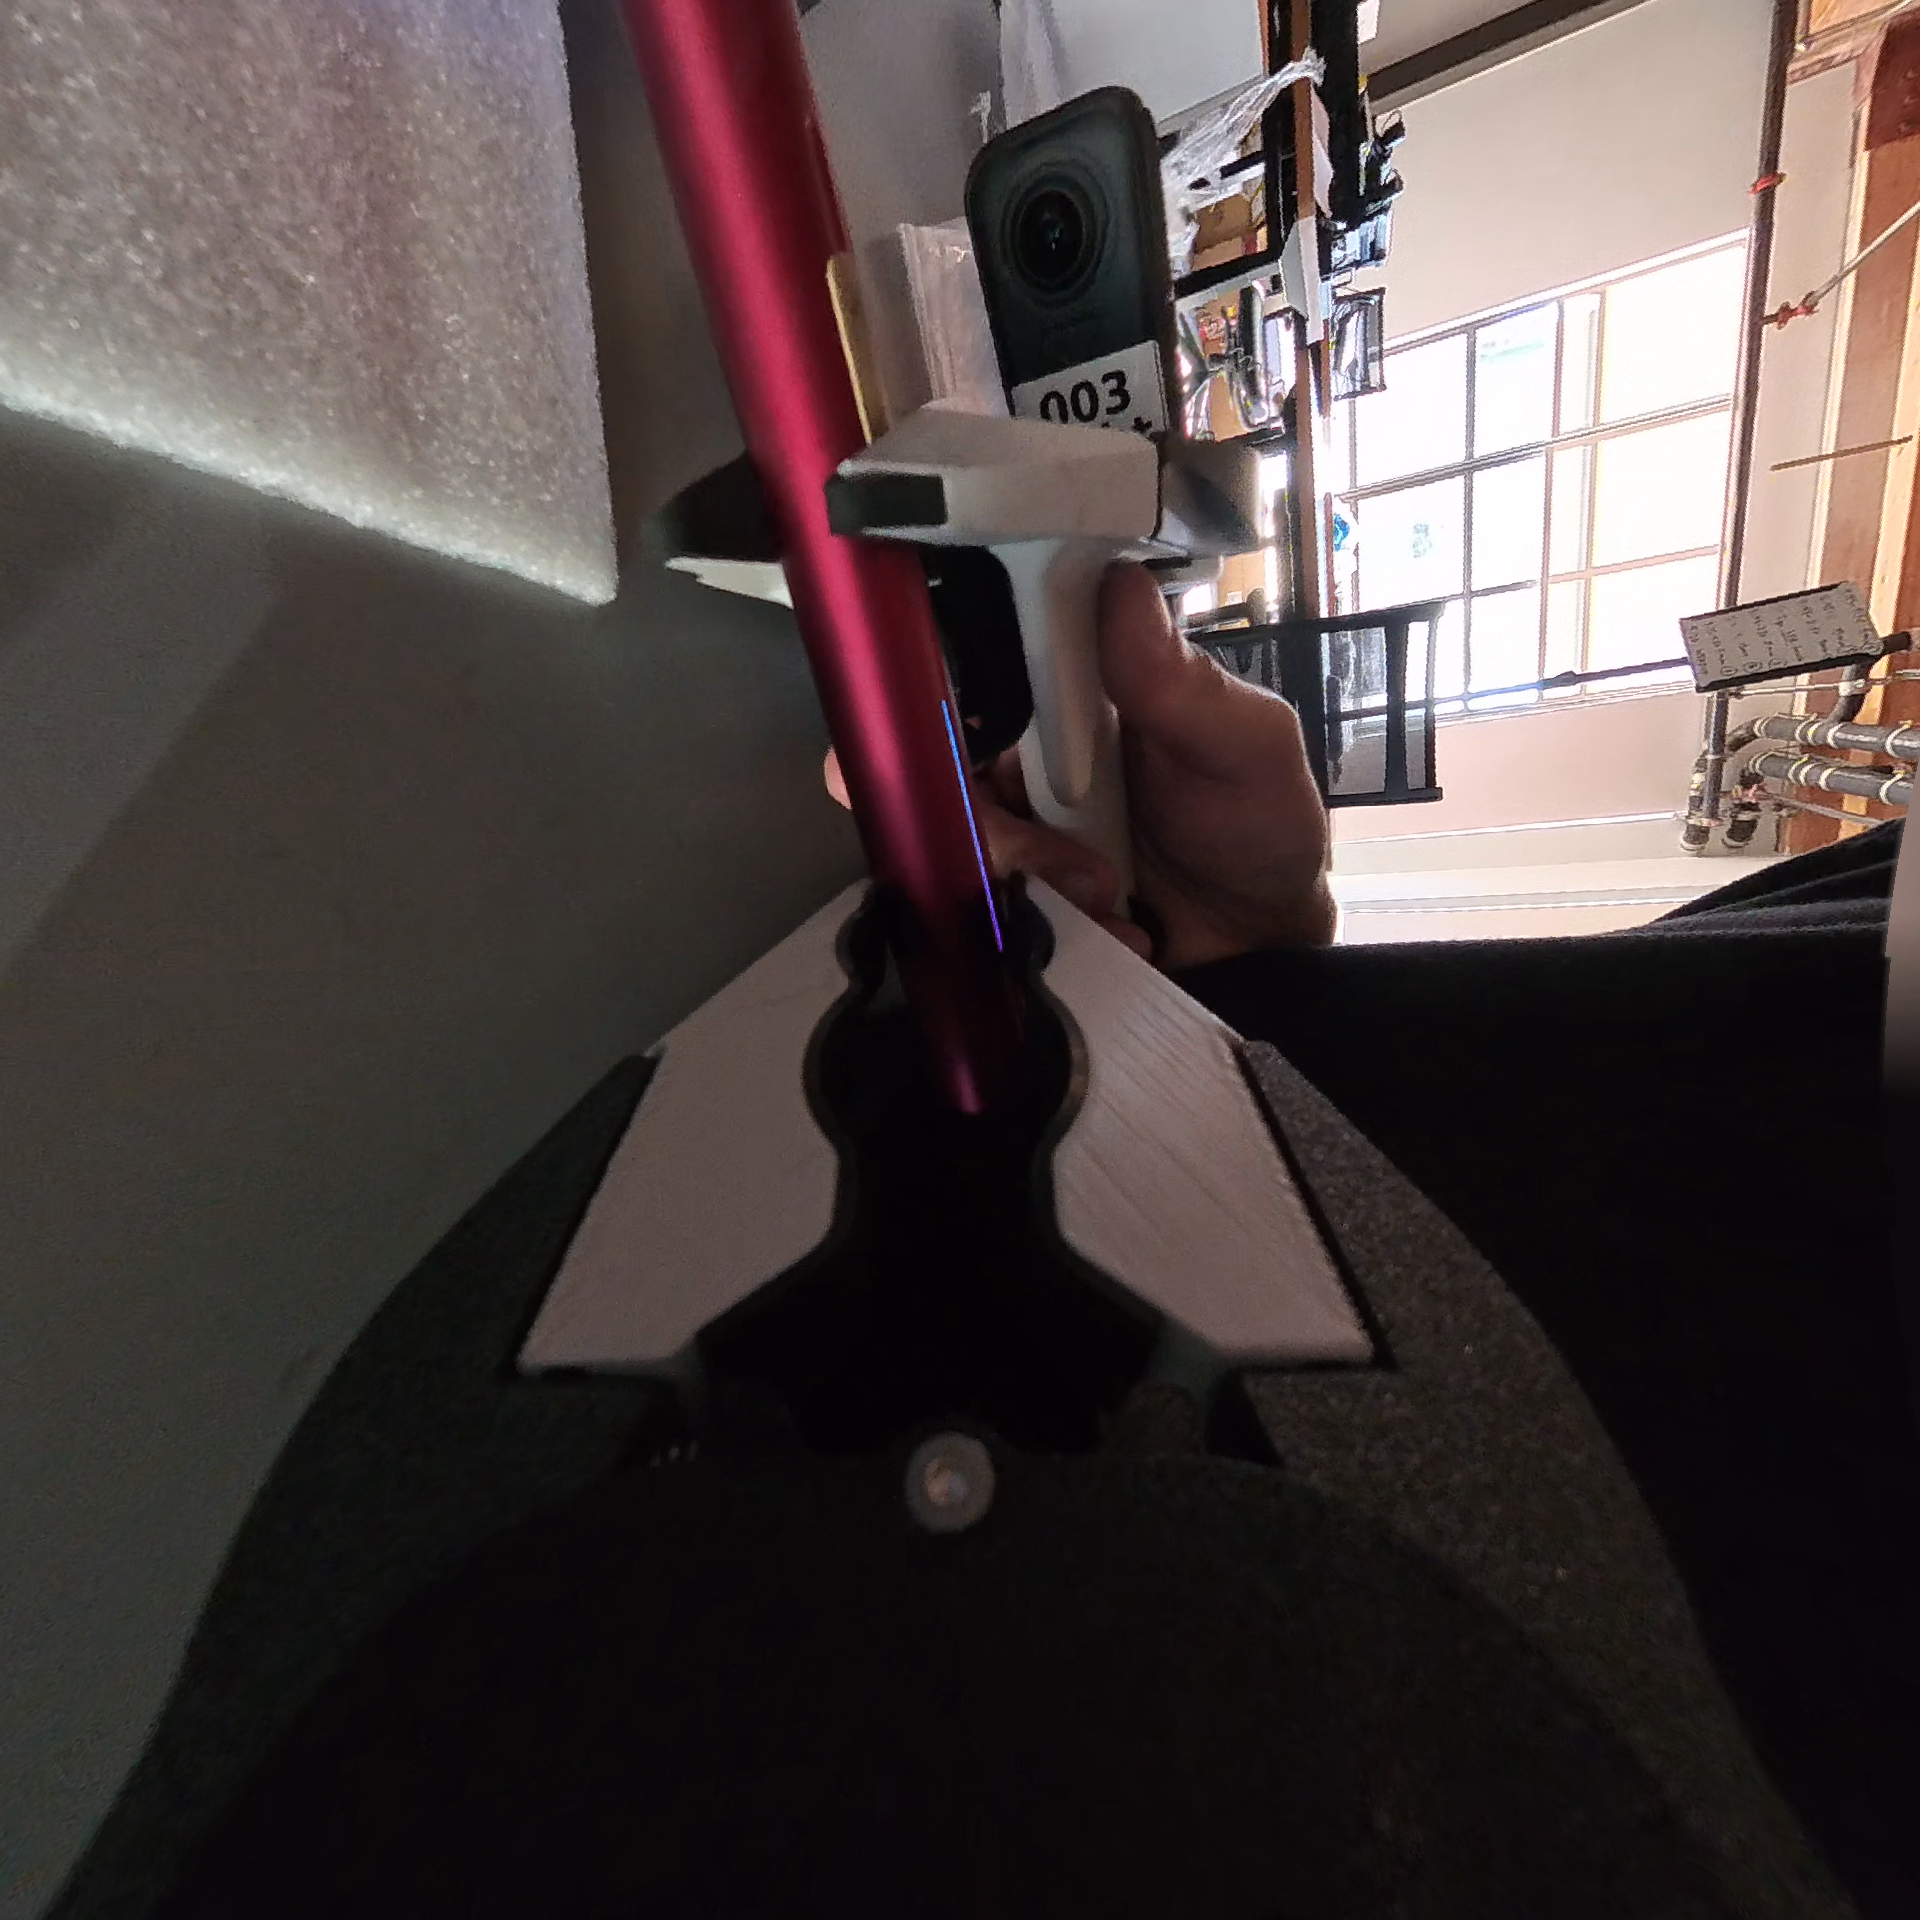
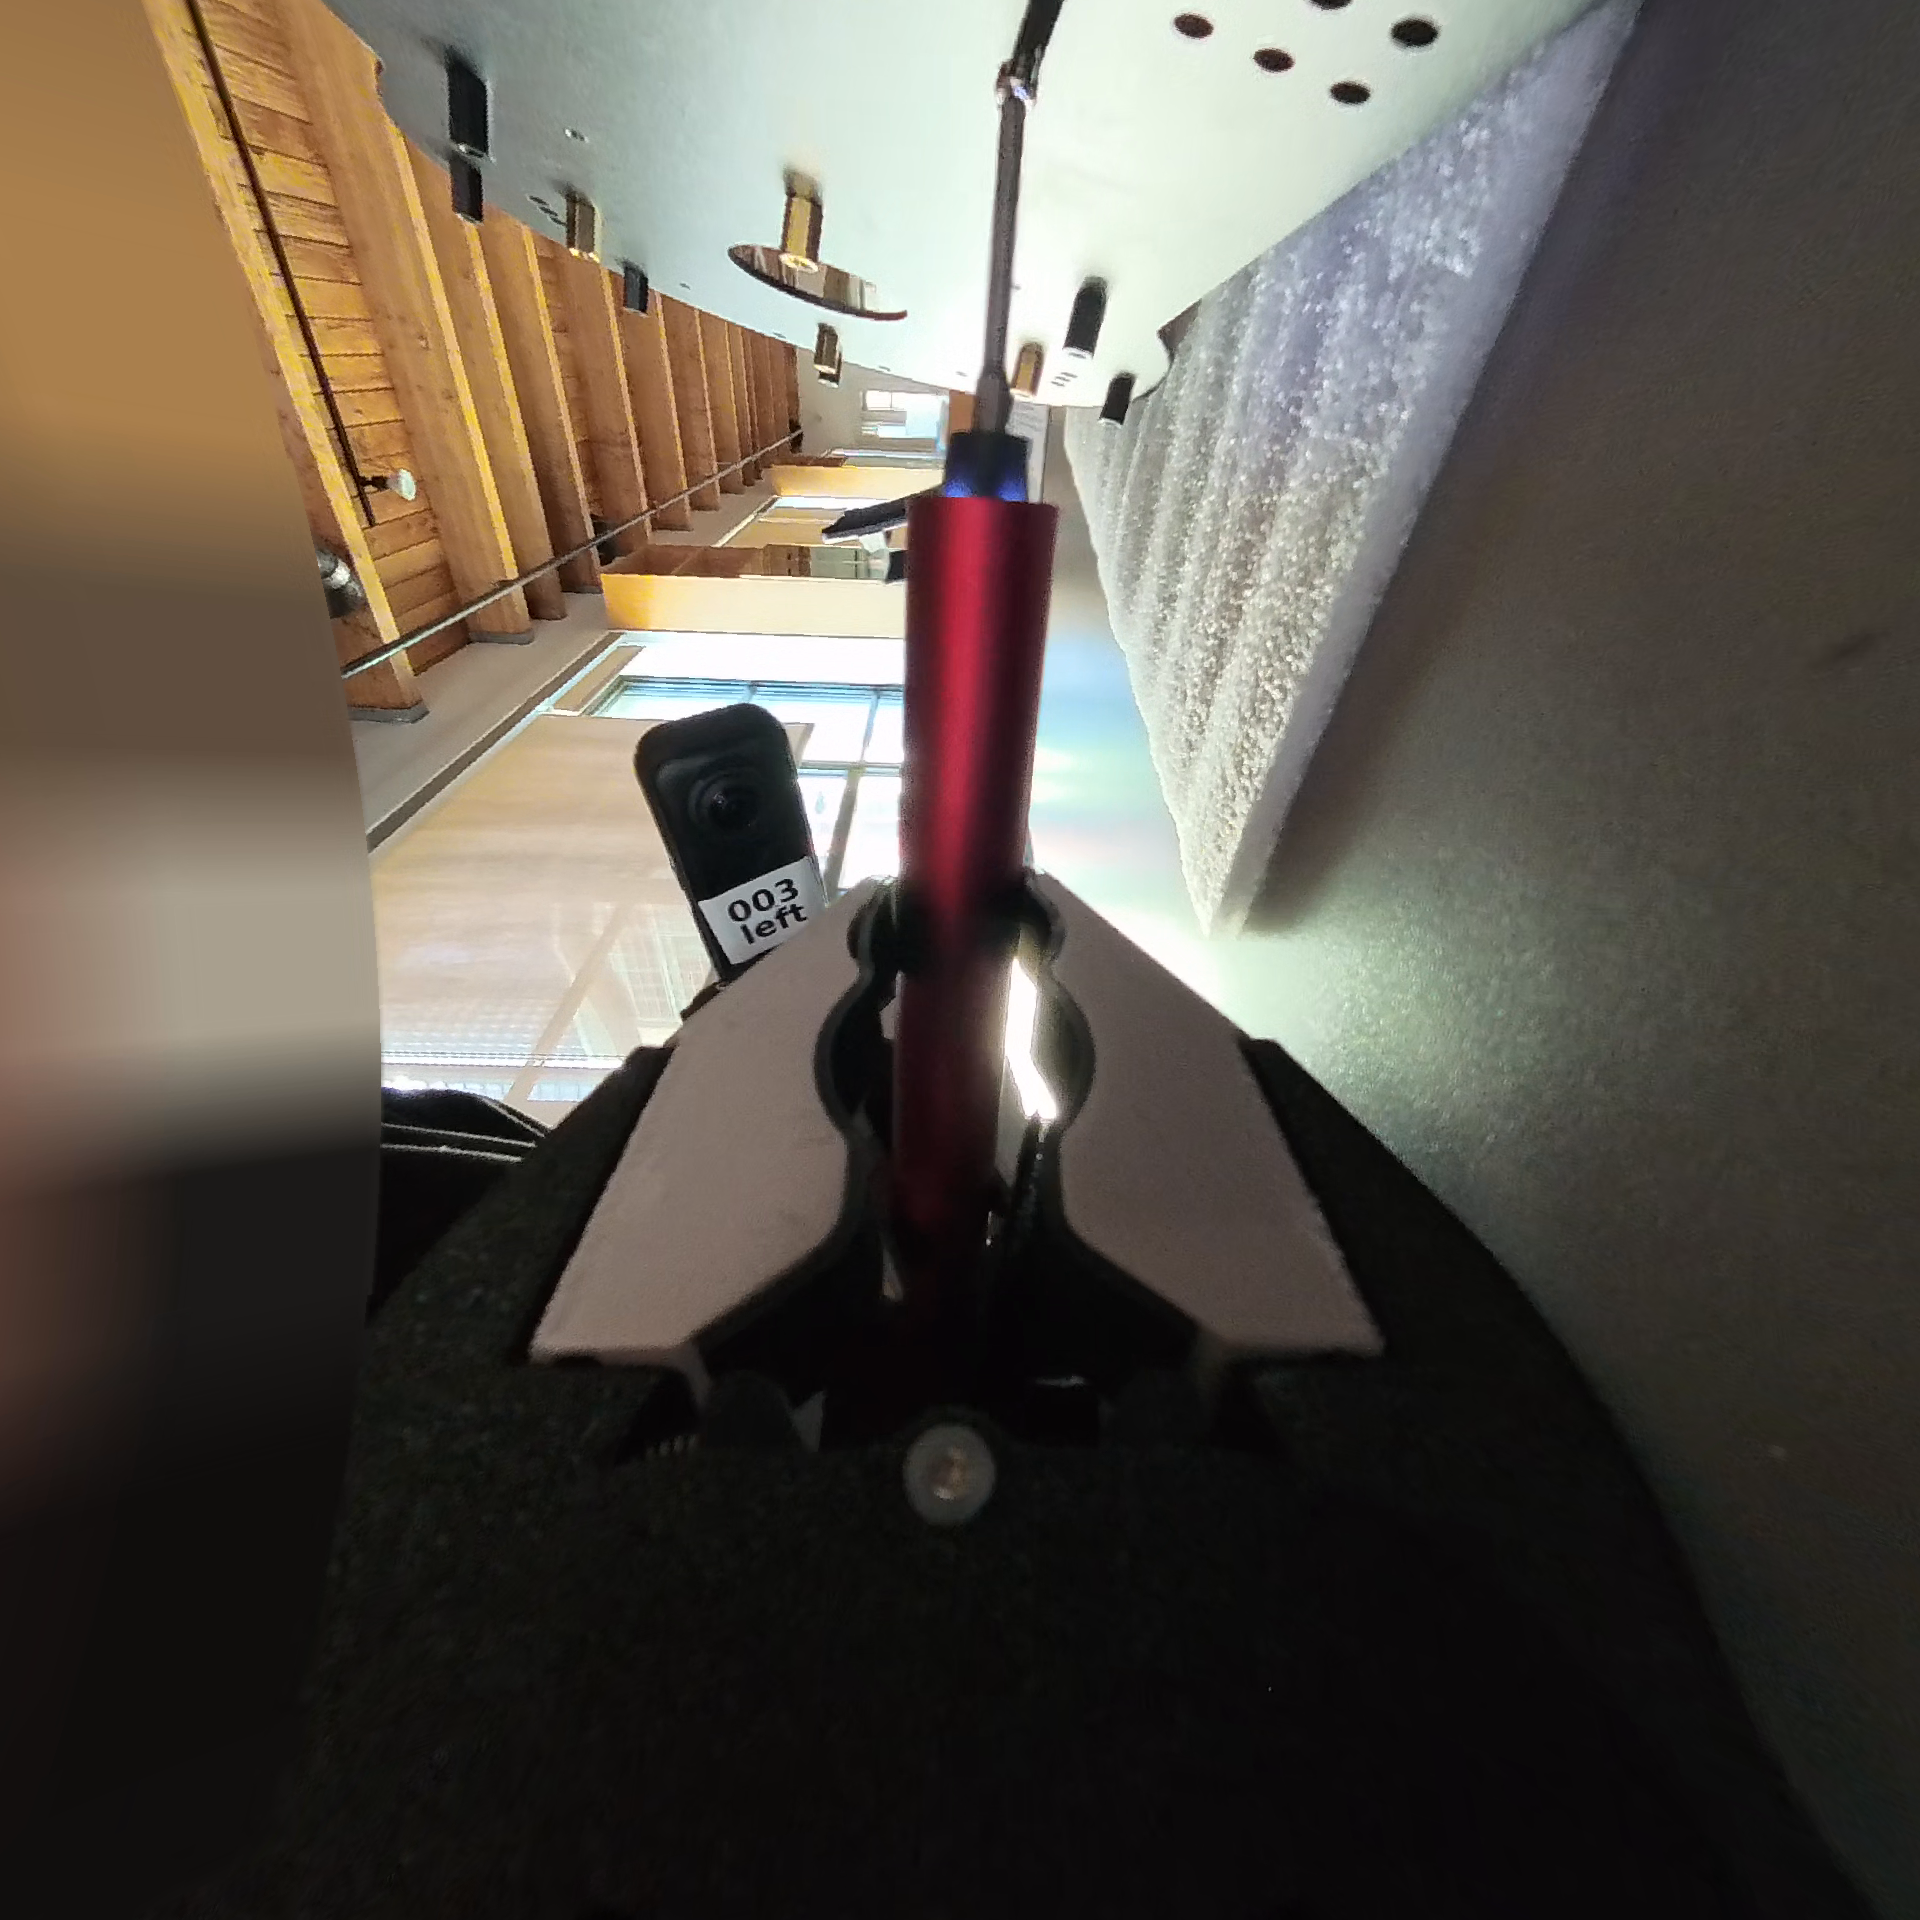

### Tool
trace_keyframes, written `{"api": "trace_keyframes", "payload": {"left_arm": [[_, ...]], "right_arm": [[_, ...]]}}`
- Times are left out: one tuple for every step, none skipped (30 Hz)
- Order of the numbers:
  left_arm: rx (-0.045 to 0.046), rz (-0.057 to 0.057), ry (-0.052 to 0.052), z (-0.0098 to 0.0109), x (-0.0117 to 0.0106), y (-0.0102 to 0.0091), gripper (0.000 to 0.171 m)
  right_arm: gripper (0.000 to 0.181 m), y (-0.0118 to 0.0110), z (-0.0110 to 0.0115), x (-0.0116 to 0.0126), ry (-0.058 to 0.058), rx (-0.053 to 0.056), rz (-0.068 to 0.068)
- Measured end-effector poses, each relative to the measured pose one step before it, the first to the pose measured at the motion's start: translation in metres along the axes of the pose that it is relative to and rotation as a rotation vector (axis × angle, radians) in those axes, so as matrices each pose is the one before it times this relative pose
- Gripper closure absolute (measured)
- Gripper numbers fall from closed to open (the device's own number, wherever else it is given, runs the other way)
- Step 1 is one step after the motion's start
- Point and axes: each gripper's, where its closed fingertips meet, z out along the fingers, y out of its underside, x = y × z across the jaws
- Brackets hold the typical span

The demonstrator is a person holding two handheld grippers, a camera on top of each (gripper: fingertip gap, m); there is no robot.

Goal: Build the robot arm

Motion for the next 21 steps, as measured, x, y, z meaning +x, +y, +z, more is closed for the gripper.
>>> {"api": "trace_keyframes", "payload": {"left_arm": [[0.00201, 0.0004, 0.0004, -0.00023, 0.00005, -0.00008, 0.15], [0.00187, -0.0024, 0.001, 0.00004, -0.00022, -0.00003, 0.15], [0.00117, -0.002, 0.0003, -0.00001, -0.00034, 0.00007, 0.15], [0.00148, -0.0004, 0.0024, -0.00004, 0.00022, -0.00011, 0.15], [0.00147, 0.0, 0.0036, 0.00002, 0.00063, -0.00002, 0.15], [0.0002, 0.0015, -0.0005, 0.00002, 0.00015, -0.00005, 0.15], [0.00039, 0.001, 0.0003, 0.00005, 0.00001, 0.00004, 0.149], [0.00251, -0.0038, 0.0071, 0.00001, 0.0008, -0.00024, 0.149], [0.00193, -0.0015, 0.0049, -0.00016, 0.00086, -0.00044, 0.149], [-0.00124, 0.0062, -0.005, -0.0001, -0.00021, -0.00007, 0.149], [-0.00062, 0.0025, -0.0058, -0.00032, -0.00089, 0.00001, 0.149], [0.00276, -0.0089, 0.001, -0.00025, -0.00073, -0.00002, 0.15], [0.00154, -0.0118, 0.0021, -0.00008, -0.00115, 0.00025, 0.15], [-0.00061, -0.0068, 0.0004, 0.00004, -0.00103, 0.00031, 0.15], [-0.00057, 0.0004, 0.0001, -0.0003, -0.00004, -0.00006, 0.15], [-0.00016, 0.0049, -0.002, -0.00059, 0.00029, -0.00027, 0.15], [0.00014, 0.0043, -0.003, -0.00064, 0.00003, -0.00002, 0.15], [0.00124, -0.0009, -0.0003, -0.00037, -0.0001, -0.00001, 0.15], [0.00099, -0.0037, 0.0014, -0.00002, -0.0002, 0.00002, 0.15], [-0.00077, -0.0001, -0.004, 0.00014, -0.00098, 0.00032, 0.15], [-0.00197, 0.0038, -0.0048, 0.00017, -0.00095, 0.0002, 0.15]], "right_arm": [[0.161, 0.00009, 0.0002, -0.00023, -0.0041, -0.0004, 0.0023], [0.162, 0.00007, -0.00004, -0.00002, -0.0027, 0.0008, 0.0004], [0.161, 0.00002, 0.00018, 0.00043, 0.0025, 0.0024, -0.0042], [0.161, 0.00022, 0.00008, -0.00001, 0.0003, 0.0009, -0.0023], [0.162, 0.00006, -0.00025, -0.00064, -0.0059, -0.0004, 0.0058], [0.162, 0.00015, 0.00001, -0.00006, 0.0003, 0.0005, -0.0001], [0.161, 0.00017, 0.00002, 0.00021, 0.0039, -0.0016, -0.0037], [0.162, -0.00004, -0.00022, -0.00046, -0.0048, 0.0015, 0.0055], [0.162, -0.00035, -0.0002, -0.00108, -0.0126, 0.0047, 0.0129], [0.162, -0.0001, 0.00016, -0.00011, -0.0032, 0.0011, 0.0023], [0.162, -0.00002, 0.0004, 0.0006, 0.0025, -0.0024, -0.0004], [0.162, -0.00024, 0.00024, 0.00047, 0.0044, 0.0015, 0.0021], [0.161, -0.0002, 0.00025, 0.0011, 0.0113, 0.0057, -0.0033], [0.161, 0.00021, -0.00049, 0.00109, 0.0112, 0.0055, -0.0078], [0.161, -0.0003, -0.00188, 0.00011, 0.0043, 0.0079, -0.0086], [0.161, -0.00135, -0.0031, -0.00054, 0.0013, 0.0112, -0.009], [0.161, -0.002, -0.0035, -0.00003, 0.0061, 0.0129, -0.012], [0.162, -0.00035, -0.00222, 0.00001, 0.0074, 0.0011, -0.0146], [0.162, -0.00021, -0.00117, 0.00013, 0.0062, -0.0003, -0.0087], [0.162, 0.00003, 0.00018, 0.00035, 0.0057, -0.0017, -0.005], [0.162, 0.00005, 0.00018, 0.00076, 0.0029, -0.0086, -0.0026]]}}
